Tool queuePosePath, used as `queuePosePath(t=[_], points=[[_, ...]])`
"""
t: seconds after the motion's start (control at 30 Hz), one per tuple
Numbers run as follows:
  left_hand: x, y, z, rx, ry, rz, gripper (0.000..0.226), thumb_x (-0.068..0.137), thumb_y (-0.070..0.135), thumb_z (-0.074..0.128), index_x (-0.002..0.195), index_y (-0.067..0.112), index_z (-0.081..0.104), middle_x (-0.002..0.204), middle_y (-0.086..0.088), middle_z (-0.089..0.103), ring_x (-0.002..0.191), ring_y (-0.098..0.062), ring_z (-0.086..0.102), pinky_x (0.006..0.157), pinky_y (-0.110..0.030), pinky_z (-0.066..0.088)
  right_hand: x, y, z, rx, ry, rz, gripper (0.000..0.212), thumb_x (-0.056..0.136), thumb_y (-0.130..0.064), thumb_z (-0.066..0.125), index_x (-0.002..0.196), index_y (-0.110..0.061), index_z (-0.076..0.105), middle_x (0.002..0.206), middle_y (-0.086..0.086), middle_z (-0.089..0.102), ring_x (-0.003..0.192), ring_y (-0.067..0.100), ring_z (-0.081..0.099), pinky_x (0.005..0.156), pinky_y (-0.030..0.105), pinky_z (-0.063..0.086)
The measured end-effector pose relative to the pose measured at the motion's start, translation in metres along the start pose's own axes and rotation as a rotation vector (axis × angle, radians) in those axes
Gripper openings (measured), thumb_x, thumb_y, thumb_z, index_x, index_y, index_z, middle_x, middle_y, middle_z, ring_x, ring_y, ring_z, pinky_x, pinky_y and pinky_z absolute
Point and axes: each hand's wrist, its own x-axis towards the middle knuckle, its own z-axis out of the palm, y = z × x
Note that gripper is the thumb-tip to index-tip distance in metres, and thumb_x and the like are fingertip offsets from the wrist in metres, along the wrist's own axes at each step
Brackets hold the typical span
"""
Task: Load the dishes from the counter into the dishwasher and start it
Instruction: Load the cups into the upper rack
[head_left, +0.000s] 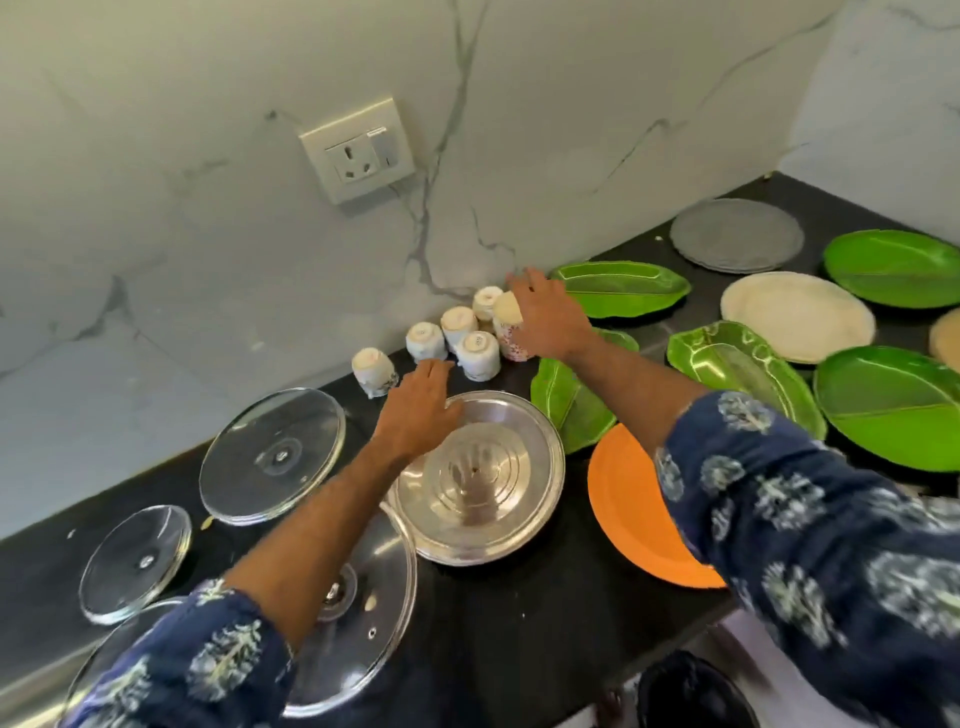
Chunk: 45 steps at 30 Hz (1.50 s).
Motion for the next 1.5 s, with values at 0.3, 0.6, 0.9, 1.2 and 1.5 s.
queuePosePath(t=[0.3, 0.6, 0.9, 1.2, 1.5], points=[[0.058, 0.009, 0.006, 0.023, -0.045, -0.083, 0.058, 0.095, 0.035, 0.059, 0.145, 0.015, 0.038, 0.149, -0.01, 0.043, 0.124, -0.029, 0.052, 0.1, -0.047, 0.048, 0.052, 0.025, 0.03, 0.141, -0.198, -0.027, 0.074, 0.083, -0.029, 0.071, 0.146, -0.023, 0.034, 0.138, 0.019, 0.038, 0.109, 0.048, 0.059, 0.089, 0.048, 0.051], [0.105, 0.014, 0.016, 0.062, -0.086, -0.073, 0.069, 0.094, 0.036, 0.064, 0.151, 0.019, 0.029, 0.157, -0.008, 0.034, 0.137, -0.029, 0.044, 0.108, -0.045, 0.043, -0.001, 0.066, 0.006, 0.669, 0.074, -0.005, 0.087, 0.067, -0.022, 0.082, 0.143, -0.028, 0.039, 0.13, 0.006, 0.032, 0.114, 0.023, 0.047, 0.104, 0.04, 0.044], [0.117, 0.002, 0.047, 0.204, 0.0, 0.062, 0.065, 0.089, 0.026, 0.07, 0.146, 0.019, 0.04, 0.152, -0.015, 0.034, 0.124, -0.041, 0.052, 0.097, -0.053, 0.05, -0.142, 0.088, -0.02, 1.657, 0.149, 0.42, 0.059, 0.079, -0.001, 0.076, 0.125, -0.024, 0.048, 0.134, 0.018, 0.046, 0.119, 0.031, 0.058, 0.085, 0.042, 0.059], [0.088, 0.004, 0.025, 0.322, 0.17, 0.299, 0.07, 0.073, 0.042, 0.079, 0.131, 0.02, 0.047, 0.123, -0.011, 0.06, 0.109, -0.036, 0.058, 0.089, -0.054, 0.045, -0.26, 0.055, -0.03, 1.721, 0.323, 0.596, 0.068, 0.066, -0.005, 0.079, 0.124, -0.024, 0.047, 0.135, 0.02, 0.052, 0.121, 0.034, 0.059, 0.092, 0.048, 0.056], [-0.026, 0.129, 0.005, -1.007, -0.136, 0.327, 0.046, 0.084, 0.036, 0.079, 0.118, 0.021, 0.052, 0.109, -0.003, 0.063, 0.083, -0.003, 0.067, 0.064, -0.021, 0.055, -0.39, 0.019, -0.07, 1.833, 0.635, 0.654, 0.068, 0.072, 0.001, 0.076, 0.132, -0.012, 0.046, 0.137, 0.024, 0.052, 0.115, 0.038, 0.063, 0.083, 0.047, 0.059]])
